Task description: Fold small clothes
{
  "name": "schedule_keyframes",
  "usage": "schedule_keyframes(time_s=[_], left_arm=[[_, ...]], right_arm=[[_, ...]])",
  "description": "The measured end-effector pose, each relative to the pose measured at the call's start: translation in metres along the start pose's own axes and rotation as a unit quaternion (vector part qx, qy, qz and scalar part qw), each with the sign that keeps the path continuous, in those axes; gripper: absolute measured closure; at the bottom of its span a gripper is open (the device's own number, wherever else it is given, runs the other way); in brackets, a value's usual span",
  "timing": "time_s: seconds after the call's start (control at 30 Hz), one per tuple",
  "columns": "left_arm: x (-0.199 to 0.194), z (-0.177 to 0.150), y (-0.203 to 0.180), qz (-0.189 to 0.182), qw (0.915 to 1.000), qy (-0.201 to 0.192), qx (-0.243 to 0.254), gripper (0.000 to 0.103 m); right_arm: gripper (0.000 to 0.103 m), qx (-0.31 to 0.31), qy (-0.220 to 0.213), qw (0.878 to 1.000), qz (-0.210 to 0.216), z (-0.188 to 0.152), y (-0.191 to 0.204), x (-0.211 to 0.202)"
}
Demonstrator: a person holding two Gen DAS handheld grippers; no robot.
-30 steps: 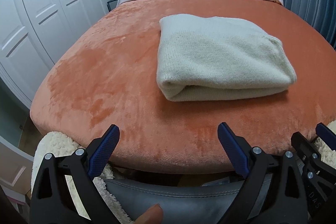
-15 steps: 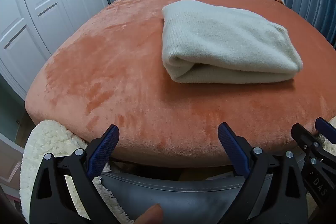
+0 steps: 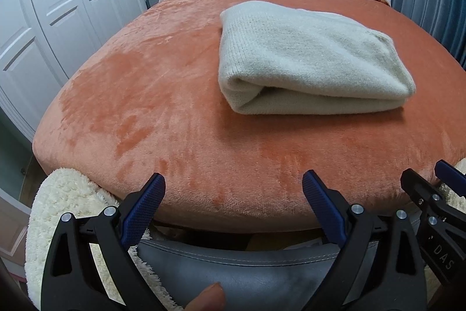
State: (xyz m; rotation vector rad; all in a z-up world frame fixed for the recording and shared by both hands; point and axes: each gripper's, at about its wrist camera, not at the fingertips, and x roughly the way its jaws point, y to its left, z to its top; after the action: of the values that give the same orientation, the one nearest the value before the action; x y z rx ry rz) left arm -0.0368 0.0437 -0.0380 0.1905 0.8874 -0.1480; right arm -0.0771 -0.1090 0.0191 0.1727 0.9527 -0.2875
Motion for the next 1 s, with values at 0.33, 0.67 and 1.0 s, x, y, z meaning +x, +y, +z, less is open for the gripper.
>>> schedule_keyframes(time_s=[0.33, 0.67, 1.0], left_arm=[[-0.004, 0.0, -0.007, 0.0, 0.9999, -0.004, 0.01, 0.01], [-0.003, 0.001, -0.009, 0.0, 0.9999, -0.005, 0.015, 0.01], [-0.003, 0.001, -0.011, 0.003, 0.9999, -0.006, 0.016, 0.01]], right_arm=[[0.041, -0.013, -0.008, 1.0, 0.004, -0.002, 0.007, -0.002], [0.041, -0.013, -0.009, 1.0, 0.007, -0.002, 0.007, -0.003], [0.041, -0.013, -0.009, 1.0, 0.009, -0.002, 0.008, -0.002]])
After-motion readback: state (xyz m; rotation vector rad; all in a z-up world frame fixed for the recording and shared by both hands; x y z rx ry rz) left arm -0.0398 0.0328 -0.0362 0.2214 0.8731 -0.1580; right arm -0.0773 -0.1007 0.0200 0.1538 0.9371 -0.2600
